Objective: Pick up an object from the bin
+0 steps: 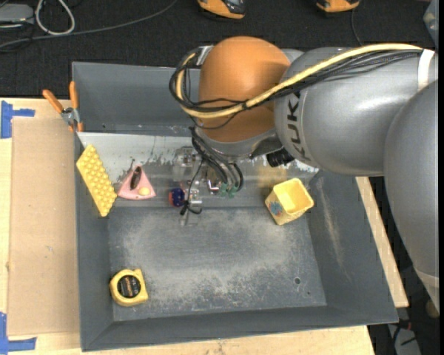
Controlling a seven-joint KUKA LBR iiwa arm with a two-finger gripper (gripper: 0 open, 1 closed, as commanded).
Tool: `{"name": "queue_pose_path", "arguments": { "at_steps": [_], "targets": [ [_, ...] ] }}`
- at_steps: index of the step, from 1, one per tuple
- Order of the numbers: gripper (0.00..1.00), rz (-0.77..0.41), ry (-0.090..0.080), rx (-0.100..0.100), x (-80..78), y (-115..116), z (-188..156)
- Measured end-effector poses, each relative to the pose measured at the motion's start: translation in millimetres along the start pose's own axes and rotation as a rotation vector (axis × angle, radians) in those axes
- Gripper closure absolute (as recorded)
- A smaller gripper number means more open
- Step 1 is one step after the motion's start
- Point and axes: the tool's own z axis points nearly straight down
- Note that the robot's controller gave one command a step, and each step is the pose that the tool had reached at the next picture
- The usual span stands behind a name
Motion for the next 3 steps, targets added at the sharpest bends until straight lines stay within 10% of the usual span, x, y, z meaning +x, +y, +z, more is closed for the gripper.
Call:
{"name": "queue_pose_path", "arguments": {
  "at_steps": [2,3],
  "targets": [
    [0.00,-0.193,-0.008,-0.001,20.2,15.6,58.1],
    [0.00,0.011,-0.011,-0.002,94.3,30.4,132.4]
  ]
}}
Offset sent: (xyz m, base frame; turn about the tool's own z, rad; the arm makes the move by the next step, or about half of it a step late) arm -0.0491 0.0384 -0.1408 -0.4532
